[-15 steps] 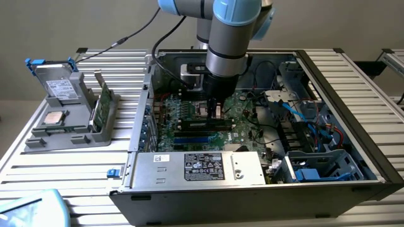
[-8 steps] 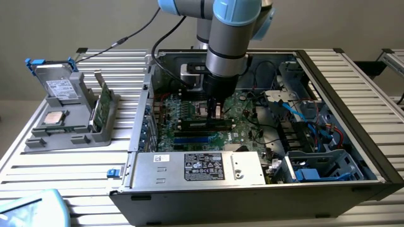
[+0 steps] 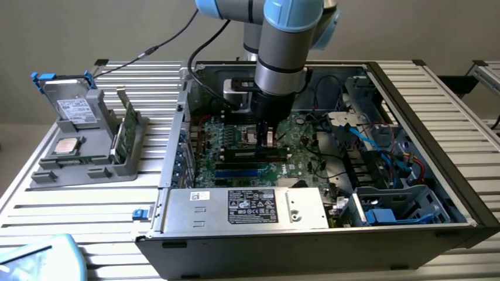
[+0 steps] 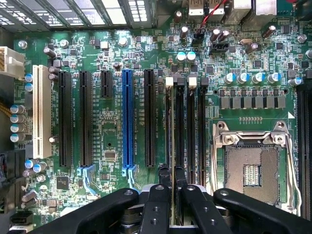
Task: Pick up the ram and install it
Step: 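Insert the ram into the slot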
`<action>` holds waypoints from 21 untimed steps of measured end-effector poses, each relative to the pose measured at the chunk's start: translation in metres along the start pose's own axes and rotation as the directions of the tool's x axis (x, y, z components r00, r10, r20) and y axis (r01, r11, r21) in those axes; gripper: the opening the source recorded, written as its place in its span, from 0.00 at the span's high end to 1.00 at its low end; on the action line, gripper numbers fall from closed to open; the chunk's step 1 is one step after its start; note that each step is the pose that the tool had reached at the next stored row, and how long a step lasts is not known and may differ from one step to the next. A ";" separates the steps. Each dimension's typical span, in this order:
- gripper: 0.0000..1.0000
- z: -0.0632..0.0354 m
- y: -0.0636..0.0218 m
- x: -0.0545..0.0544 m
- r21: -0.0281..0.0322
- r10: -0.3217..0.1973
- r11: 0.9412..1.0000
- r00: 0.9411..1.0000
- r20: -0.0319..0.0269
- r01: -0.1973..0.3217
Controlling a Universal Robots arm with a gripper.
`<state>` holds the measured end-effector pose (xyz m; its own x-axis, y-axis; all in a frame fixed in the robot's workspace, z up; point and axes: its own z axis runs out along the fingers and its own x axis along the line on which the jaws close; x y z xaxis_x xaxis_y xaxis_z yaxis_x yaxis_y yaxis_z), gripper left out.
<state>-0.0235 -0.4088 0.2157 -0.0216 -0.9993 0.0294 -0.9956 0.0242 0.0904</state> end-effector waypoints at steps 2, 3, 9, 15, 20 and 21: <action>0.85 0.0000 0.0000 0.000 0.000 0.000 1.000 1.000 0.000 0.000; 0.85 0.0000 0.0000 0.000 0.000 0.000 1.000 1.000 0.000 0.000; 0.85 -0.0001 -0.0003 -0.001 -0.002 -0.001 1.000 1.000 0.000 0.001; 0.85 -0.0002 -0.0010 -0.002 -0.004 -0.005 1.000 1.000 -0.003 0.005; 0.85 -0.0002 -0.0013 -0.002 -0.007 -0.011 1.000 1.000 -0.007 0.011; 0.85 -0.0003 -0.0016 -0.002 -0.008 -0.013 1.000 1.000 -0.008 0.013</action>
<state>-0.0219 -0.4065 0.2158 -0.0077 -0.9993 0.0365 -0.9950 0.0113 0.0990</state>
